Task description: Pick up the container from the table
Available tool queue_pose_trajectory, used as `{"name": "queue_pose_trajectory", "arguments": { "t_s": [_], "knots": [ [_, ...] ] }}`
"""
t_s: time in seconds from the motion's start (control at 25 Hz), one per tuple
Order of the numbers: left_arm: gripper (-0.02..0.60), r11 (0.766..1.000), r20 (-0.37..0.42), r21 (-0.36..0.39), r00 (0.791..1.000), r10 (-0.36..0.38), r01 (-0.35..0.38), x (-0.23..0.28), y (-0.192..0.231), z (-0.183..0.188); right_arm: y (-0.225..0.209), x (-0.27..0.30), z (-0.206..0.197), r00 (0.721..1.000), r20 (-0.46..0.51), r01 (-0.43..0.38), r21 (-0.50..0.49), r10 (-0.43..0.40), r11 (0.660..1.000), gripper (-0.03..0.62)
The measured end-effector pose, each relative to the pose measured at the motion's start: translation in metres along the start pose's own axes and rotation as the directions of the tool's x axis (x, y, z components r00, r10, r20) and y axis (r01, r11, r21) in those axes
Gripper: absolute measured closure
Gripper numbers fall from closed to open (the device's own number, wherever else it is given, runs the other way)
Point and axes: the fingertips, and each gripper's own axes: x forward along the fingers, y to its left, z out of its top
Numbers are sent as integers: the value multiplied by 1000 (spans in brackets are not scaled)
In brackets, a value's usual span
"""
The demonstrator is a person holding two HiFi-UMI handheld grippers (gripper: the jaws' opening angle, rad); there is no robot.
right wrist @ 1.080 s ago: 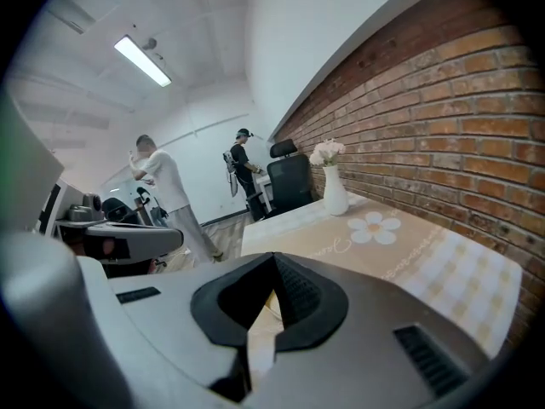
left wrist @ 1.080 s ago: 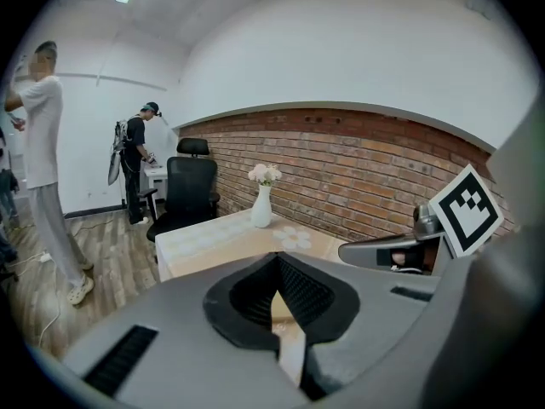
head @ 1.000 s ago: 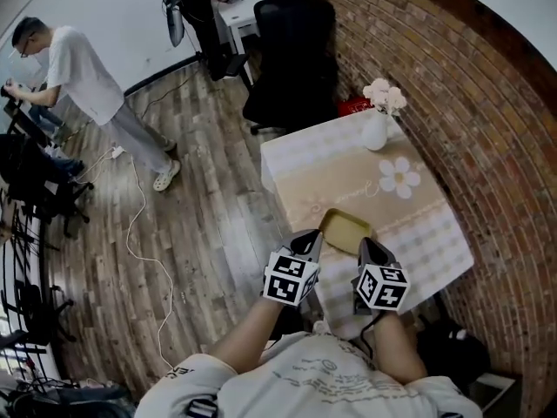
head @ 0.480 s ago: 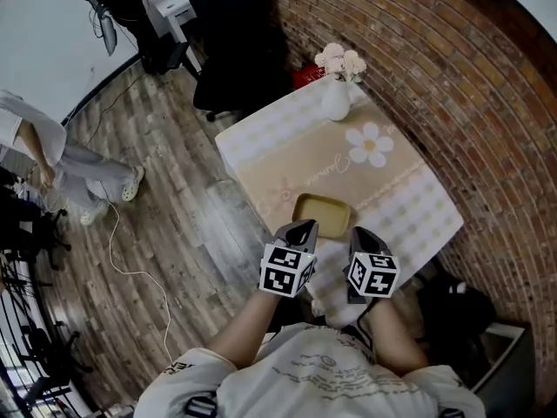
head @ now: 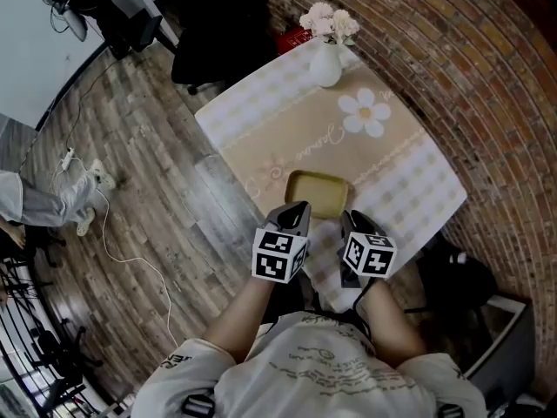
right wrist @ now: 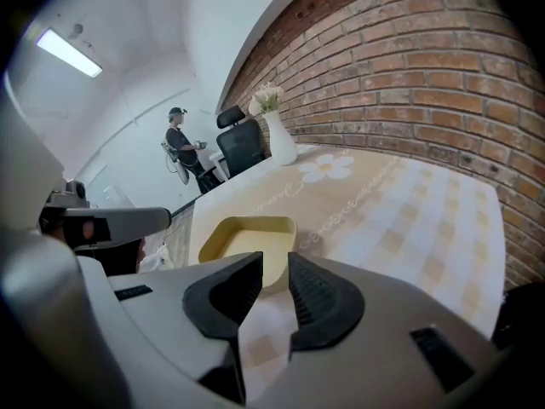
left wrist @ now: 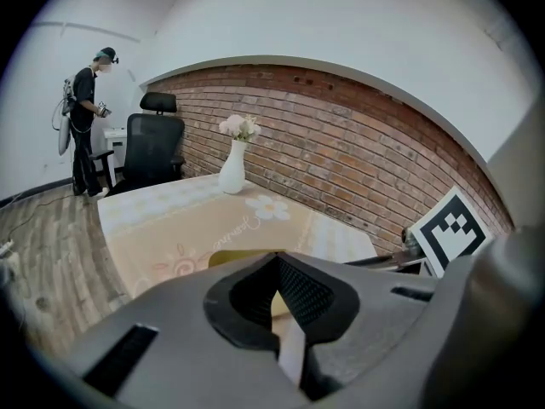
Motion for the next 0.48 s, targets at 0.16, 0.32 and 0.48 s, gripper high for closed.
{"name": "queue_pose_trajectory", "arguments": {
  "t_s": [0.16, 0.32, 0.48],
  "knots": [
    [577, 1000, -11, -7, 1000, 7, -7, 0, 12, -6, 1, 17, -9, 999, -37, 6, 58, -3, 998, 507],
    [577, 1000, -17, -15, 1000, 18, -18, -3, 25, -9, -1, 31, -14, 997, -69, 44, 93, -38, 995, 507],
    [577, 1000, -18, -19, 1000, 25, -25, -6, 35, -8, -7, 41, -19, 992, -100, 94, 127, -82, 987, 507]
  ]
}}
